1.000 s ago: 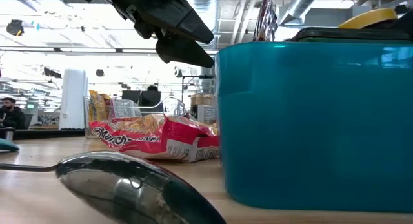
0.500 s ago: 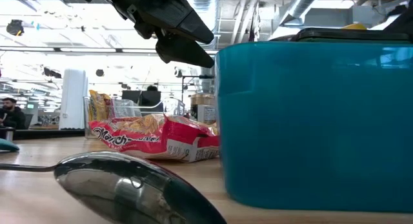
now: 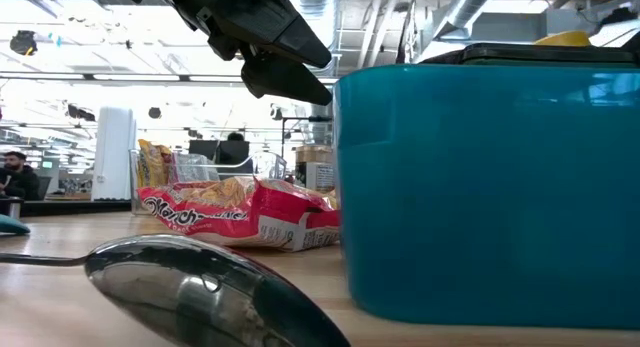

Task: Pick & Place Food Item
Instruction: Put the yellow seasoning bottle into the blue bin

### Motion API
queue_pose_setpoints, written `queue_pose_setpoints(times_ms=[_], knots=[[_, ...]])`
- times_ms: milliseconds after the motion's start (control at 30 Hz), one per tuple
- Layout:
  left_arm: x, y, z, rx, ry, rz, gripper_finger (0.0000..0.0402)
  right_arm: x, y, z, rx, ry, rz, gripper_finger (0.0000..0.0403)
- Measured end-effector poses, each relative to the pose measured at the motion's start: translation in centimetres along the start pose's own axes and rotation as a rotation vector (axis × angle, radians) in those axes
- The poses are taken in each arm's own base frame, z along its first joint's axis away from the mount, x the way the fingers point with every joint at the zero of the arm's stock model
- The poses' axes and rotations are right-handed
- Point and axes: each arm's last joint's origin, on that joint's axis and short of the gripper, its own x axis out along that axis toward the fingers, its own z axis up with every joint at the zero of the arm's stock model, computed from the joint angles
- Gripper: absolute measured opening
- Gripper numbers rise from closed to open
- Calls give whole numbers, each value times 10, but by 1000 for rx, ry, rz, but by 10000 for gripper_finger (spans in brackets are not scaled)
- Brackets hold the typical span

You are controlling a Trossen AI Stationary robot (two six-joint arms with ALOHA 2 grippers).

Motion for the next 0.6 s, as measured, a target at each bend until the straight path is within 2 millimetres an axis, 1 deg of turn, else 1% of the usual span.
queue_pose_setpoints(times_ms=[600], knots=[[0,0,0,0,0,-1,294,1,0,-1,5,31,16,240]])
